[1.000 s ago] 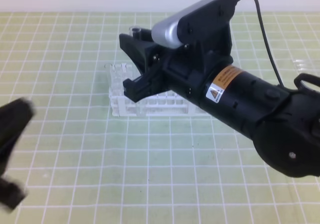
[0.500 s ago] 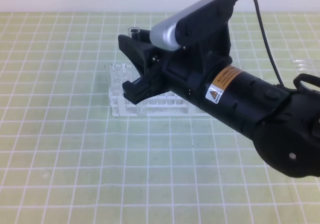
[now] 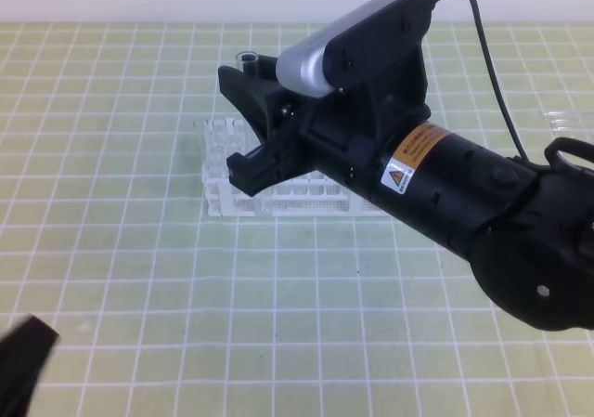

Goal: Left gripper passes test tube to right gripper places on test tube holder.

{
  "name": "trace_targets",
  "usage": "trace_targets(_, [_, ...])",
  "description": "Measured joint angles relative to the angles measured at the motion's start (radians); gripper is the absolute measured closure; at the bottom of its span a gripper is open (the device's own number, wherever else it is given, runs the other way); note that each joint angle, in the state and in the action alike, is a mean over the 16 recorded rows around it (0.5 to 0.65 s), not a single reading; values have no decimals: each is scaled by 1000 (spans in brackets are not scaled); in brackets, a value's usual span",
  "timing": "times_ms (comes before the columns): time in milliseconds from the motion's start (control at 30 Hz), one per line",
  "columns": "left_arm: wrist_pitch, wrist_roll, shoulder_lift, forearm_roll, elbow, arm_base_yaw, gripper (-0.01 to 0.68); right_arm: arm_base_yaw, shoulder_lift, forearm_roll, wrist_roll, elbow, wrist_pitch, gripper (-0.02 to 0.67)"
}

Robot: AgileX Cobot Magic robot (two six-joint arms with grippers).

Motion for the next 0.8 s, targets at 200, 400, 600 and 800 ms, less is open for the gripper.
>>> trace_targets(200, [-4,0,2,-11,67,0,675,0,0,-1,0,0,2,548])
trace_targets(400, [78,0,3,-13,73,0,675,0,0,-1,0,0,4,548])
trace_targets(600, [147,0,1,-12,71,0,675,0,0,-1,0,0,5,548])
trace_targets(800, [183,1,1,-12,69,0,675,0,-1,0,-5,0,6,548])
